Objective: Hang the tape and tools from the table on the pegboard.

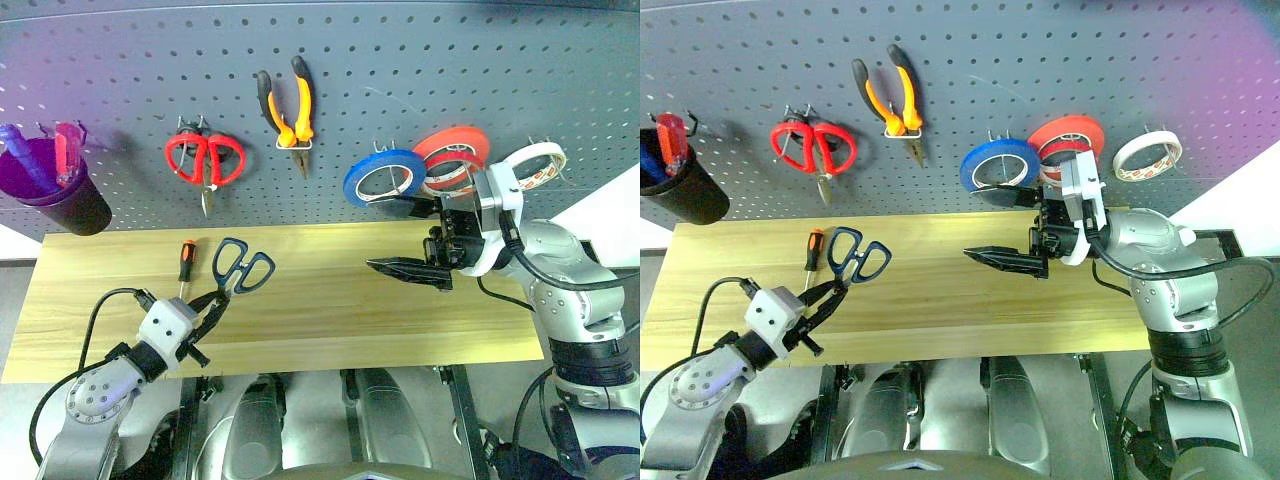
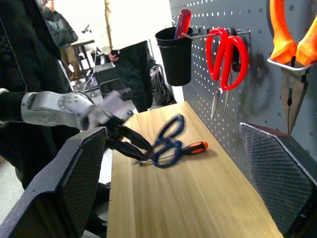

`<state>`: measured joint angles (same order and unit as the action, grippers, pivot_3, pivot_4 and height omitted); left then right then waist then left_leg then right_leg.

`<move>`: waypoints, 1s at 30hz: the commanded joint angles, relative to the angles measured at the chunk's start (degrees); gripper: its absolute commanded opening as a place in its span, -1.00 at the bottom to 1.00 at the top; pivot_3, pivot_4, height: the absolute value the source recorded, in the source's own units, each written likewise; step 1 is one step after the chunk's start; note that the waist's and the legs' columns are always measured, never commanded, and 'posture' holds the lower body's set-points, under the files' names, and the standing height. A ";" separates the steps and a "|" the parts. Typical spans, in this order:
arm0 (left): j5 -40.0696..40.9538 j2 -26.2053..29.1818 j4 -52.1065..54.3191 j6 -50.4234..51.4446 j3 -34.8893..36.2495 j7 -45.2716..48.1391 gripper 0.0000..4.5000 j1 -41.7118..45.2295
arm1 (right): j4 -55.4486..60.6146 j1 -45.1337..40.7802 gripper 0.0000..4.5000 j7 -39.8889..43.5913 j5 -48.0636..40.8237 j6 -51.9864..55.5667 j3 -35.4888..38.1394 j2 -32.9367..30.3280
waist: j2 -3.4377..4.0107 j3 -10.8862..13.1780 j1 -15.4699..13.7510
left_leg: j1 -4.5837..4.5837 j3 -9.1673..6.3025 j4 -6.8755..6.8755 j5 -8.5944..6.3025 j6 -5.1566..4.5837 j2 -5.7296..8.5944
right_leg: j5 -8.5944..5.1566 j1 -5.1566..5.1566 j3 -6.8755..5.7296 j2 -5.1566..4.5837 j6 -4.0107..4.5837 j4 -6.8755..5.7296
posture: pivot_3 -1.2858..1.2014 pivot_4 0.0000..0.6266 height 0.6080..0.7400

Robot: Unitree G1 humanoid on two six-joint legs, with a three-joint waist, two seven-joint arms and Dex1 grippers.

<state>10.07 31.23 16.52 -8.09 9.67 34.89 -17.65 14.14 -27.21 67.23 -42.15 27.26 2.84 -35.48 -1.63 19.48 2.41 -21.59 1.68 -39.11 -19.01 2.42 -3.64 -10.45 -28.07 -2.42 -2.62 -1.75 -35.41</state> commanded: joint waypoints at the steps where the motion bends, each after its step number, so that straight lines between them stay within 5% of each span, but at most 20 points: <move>1: -0.75 0.09 1.40 -8.06 1.81 0.55 -0.73 -0.03 | 0.69 -0.56 1.00 0.69 -0.08 -0.90 0.52 -0.28 | 0.00 0.00 0.06 | 0.01 0.01 -0.01 0.00 0.00 0.00 | 0.00 0.01 0.01 -0.01 0.00 0.00 | -0.05 0.02 0.90; 30: 10.42 -2.15 11.36 -1.39 9.83 -4.31 -0.73 3.52 | -3.66 -1.96 1.00 2.79 3.20 -4.08 -0.31 0.82 | -0.05 -0.04 0.09 | 0.06 0.11 -0.09 0.01 0.01 -0.03 | 0.13 0.00 0.05 0.04 -0.18 -0.16 | -0.02 -0.12 0.90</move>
<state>19.17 29.30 26.11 -9.21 17.15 31.36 -14.29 9.76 -28.40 69.56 -38.76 24.40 2.16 -34.78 -1.68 19.44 2.50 -21.52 1.79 -39.20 -19.00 2.43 -3.67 -10.32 -28.07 -2.37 -2.58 -1.93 -35.58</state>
